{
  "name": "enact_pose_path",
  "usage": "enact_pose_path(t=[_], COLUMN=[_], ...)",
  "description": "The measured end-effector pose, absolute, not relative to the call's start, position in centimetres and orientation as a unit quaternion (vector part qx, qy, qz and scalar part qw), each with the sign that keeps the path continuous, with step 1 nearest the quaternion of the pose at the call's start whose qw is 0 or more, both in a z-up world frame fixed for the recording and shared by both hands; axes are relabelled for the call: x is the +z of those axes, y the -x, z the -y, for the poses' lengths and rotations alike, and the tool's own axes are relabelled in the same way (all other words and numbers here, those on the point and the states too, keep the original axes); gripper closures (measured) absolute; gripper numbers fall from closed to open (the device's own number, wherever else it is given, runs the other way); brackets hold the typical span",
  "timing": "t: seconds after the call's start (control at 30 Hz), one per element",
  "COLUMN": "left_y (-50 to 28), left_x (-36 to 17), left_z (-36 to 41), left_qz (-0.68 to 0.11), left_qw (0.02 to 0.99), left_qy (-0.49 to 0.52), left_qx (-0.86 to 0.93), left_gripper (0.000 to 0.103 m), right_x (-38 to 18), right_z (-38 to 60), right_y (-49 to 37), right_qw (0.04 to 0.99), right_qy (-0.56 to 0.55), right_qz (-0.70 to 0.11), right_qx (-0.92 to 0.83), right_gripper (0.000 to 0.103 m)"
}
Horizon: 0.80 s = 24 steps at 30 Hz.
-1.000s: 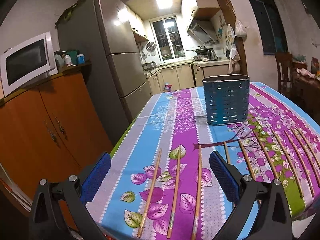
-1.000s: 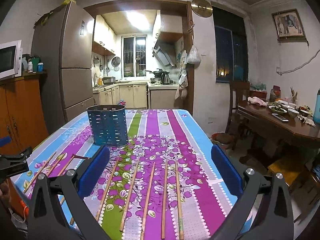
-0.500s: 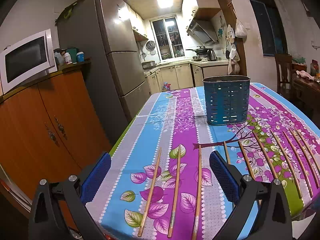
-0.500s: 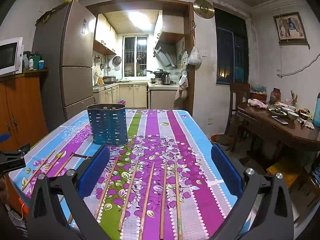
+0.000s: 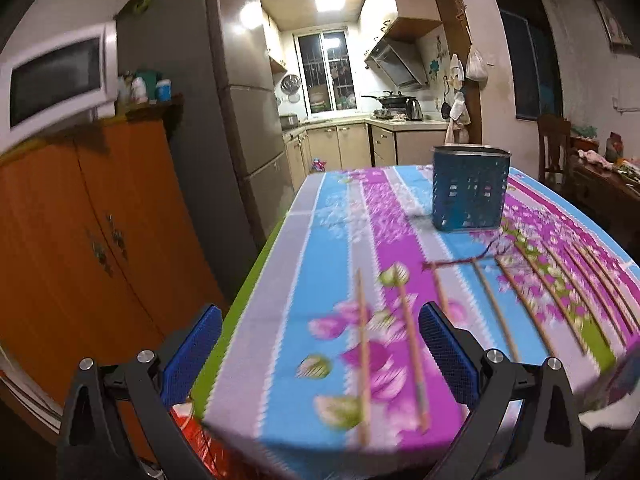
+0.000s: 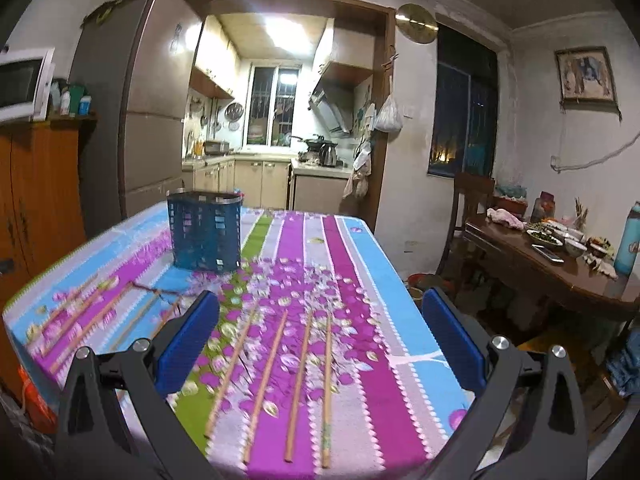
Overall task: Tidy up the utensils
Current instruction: 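Close the left tool on one chopstick while the right tool grasps another chopstick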
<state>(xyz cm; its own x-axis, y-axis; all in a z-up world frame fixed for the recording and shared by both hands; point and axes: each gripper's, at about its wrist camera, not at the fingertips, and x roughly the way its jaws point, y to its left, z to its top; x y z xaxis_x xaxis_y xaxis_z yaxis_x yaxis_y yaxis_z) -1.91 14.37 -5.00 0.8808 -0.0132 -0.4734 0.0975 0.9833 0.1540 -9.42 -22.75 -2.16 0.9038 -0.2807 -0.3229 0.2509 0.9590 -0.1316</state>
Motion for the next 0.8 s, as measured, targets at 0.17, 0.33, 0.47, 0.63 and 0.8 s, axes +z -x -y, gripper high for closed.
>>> enact_pose_path(t=[0.17, 0.33, 0.47, 0.63, 0.8], left_y=[4.8, 5.9, 5.4, 4.0, 2.4], left_x=[-7.6, -10.2, -12.1, -13.7, -15.0], left_z=[-16.2, -13.4, -11.0, -9.8, -9.9], left_qz=[-0.268, -0.297, -0.318, -0.327, -0.348], left_qw=[0.956, 0.939, 0.926, 0.922, 0.917], left_qy=[-0.081, -0.08, -0.083, -0.096, -0.082], left_qx=[-0.086, -0.155, -0.187, -0.181, -0.177], left_gripper=[0.02, 0.036, 0.052, 0.056, 0.075], right_x=[-4.1, -5.7, -7.0, -7.9, -8.4], right_z=[22.8, 21.6, 20.3, 19.8, 20.1], right_y=[9.6, 10.3, 10.8, 11.3, 11.3], right_qw=[0.968, 0.967, 0.962, 0.959, 0.958], right_qy=[0.078, 0.085, 0.107, 0.088, 0.043], right_qz=[-0.202, -0.222, -0.242, -0.267, -0.284], right_qx=[-0.126, -0.093, -0.07, -0.04, -0.013], right_gripper=[0.005, 0.013, 0.018, 0.033, 0.052])
